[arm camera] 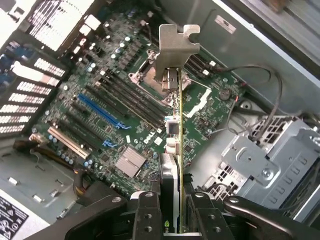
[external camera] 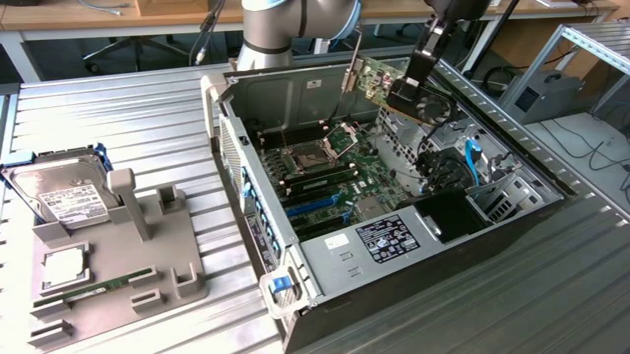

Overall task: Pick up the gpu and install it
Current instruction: 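Insert the gpu into the slot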

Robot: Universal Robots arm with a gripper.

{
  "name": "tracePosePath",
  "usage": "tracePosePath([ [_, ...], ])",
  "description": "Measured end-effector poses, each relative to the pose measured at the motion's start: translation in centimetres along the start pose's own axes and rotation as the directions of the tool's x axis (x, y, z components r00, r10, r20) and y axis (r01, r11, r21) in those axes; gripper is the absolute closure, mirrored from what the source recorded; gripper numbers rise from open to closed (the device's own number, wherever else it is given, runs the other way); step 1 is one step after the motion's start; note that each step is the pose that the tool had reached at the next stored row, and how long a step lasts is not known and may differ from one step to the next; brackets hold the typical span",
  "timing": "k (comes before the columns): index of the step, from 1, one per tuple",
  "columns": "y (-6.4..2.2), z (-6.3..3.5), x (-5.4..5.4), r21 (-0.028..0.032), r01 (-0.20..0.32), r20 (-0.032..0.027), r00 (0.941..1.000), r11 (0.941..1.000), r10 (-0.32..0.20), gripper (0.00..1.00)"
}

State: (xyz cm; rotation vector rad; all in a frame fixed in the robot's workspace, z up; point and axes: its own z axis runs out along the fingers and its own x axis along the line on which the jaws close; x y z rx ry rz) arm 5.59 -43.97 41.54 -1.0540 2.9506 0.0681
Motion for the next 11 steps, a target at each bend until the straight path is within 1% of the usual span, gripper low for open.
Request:
tracePosePath([
  [2,0.00,0.03,0.00,-0.0009,0.041,-0.0016,0.9992,0.9992,-0.041,0.73],
  [3,0.00,0.06,0.00,-0.0016,0.071,-0.0027,0.9974,0.9975,-0.071,0.73],
  [5,0.00,0.09,0.00,-0.0027,0.115,-0.0043,0.9934,0.9934,-0.115,0.73],
  [8,0.00,0.13,0.00,-0.0044,0.177,-0.0065,0.9841,0.9842,-0.177,0.73],
  [11,0.00,0.18,0.00,-0.0062,0.236,-0.0085,0.9716,0.9717,-0.236,0.73],
])
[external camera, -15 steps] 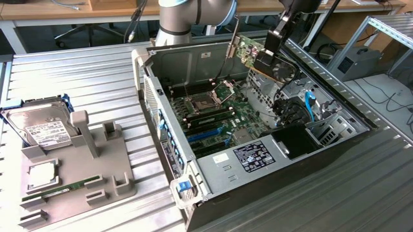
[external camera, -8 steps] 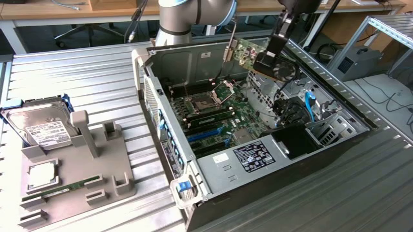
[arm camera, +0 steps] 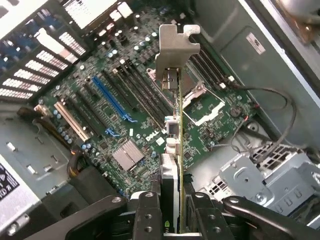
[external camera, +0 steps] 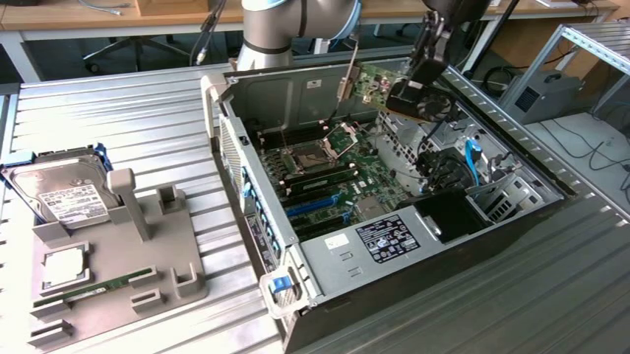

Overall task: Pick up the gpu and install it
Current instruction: 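Insert the gpu into the slot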

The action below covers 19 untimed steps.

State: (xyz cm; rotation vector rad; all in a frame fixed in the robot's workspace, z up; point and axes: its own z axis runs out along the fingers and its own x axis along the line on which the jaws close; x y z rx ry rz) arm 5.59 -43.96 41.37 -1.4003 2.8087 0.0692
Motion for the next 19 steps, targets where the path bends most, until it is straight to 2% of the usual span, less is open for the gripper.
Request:
tracePosePath([
  [2,0.00,0.05,0.00,-0.0017,0.072,-0.0027,0.9974,0.9974,-0.072,0.73],
  [4,0.00,0.08,0.00,-0.0027,0.114,-0.0042,0.9935,0.9935,-0.114,0.73],
  [7,0.00,0.15,0.00,-0.0048,0.188,-0.0068,0.9822,0.9822,-0.188,0.73],
  [9,0.00,0.21,0.00,-0.0068,0.254,-0.0090,0.9671,0.9671,-0.254,0.73],
  [11,-0.01,0.27,0.00,-0.0088,0.314,-0.0109,0.9495,0.9495,-0.314,0.73],
  [13,-0.01,0.31,0.00,-0.0101,0.351,-0.0121,0.9363,0.9363,-0.351,0.73],
  [14,-0.01,0.34,0.00,-0.0110,0.376,-0.0129,0.9263,0.9264,-0.377,0.73],
  [19,-0.01,0.44,0.00,-0.0143,0.460,-0.0152,0.8875,0.8876,-0.461,0.73],
])
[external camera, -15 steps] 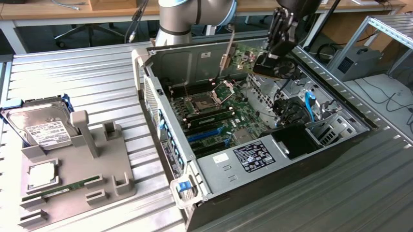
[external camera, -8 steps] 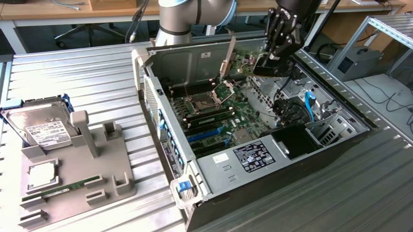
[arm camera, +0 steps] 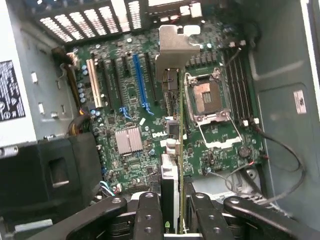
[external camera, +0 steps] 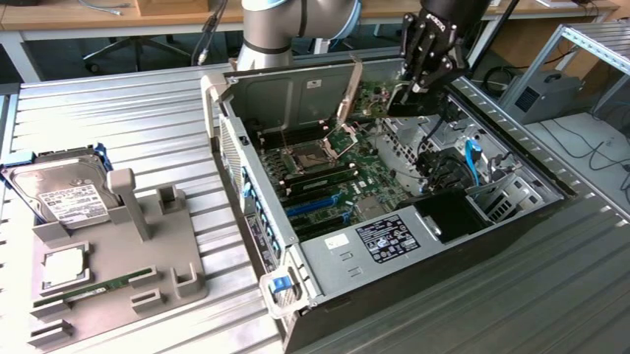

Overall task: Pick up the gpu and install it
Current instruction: 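Insert the gpu into the slot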

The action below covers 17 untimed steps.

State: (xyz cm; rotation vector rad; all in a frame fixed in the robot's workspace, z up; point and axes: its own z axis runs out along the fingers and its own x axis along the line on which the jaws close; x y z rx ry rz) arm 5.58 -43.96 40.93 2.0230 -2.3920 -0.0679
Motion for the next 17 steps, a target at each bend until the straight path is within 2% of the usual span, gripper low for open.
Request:
tracePosePath([
  [3,0.00,0.08,0.00,-0.0018,0.078,-0.0029,0.9970,0.9970,-0.078,0.73],
  [8,-0.01,0.14,0.00,-0.0044,0.174,-0.0065,0.9847,0.9847,-0.174,0.73],
  [9,-0.01,0.14,0.00,-0.0046,0.182,-0.0067,0.9833,0.9833,-0.182,0.73],
  [15,0.00,0.15,0.00,-0.0046,0.182,-0.0067,0.9832,0.9832,-0.182,0.73],
  [17,0.25,0.16,0.03,-0.0046,0.182,-0.0066,0.9832,0.9832,-0.182,0.73],
])
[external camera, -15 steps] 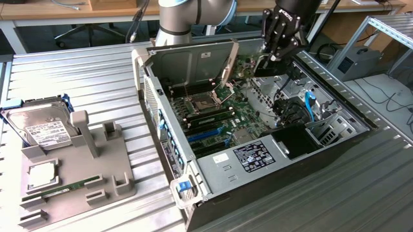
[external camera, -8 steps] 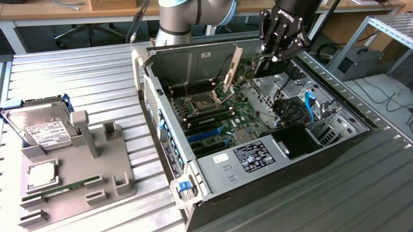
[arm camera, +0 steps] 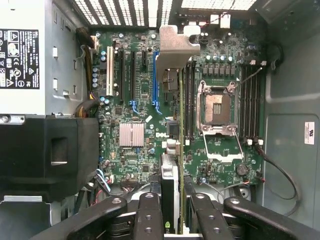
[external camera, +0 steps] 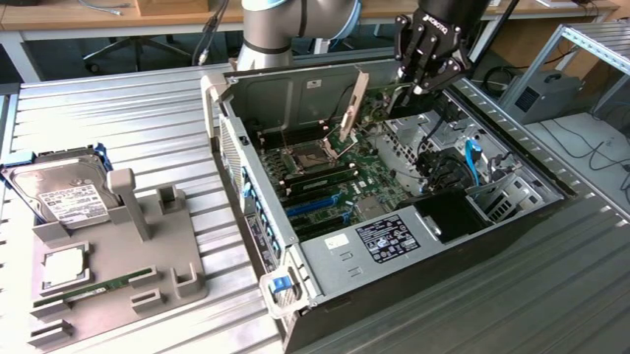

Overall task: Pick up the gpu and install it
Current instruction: 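Insert the gpu into the slot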

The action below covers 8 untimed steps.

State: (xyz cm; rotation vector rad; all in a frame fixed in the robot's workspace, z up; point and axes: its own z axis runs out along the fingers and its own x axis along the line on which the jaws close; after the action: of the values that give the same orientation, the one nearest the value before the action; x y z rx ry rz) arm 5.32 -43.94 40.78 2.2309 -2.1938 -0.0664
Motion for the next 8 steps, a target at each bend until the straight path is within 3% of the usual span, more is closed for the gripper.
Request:
tracePosePath([
  [8,1.41,0.09,0.0,0.0000,0.000,0.0000,1.0000,1.0000,0.000,0.73],
])
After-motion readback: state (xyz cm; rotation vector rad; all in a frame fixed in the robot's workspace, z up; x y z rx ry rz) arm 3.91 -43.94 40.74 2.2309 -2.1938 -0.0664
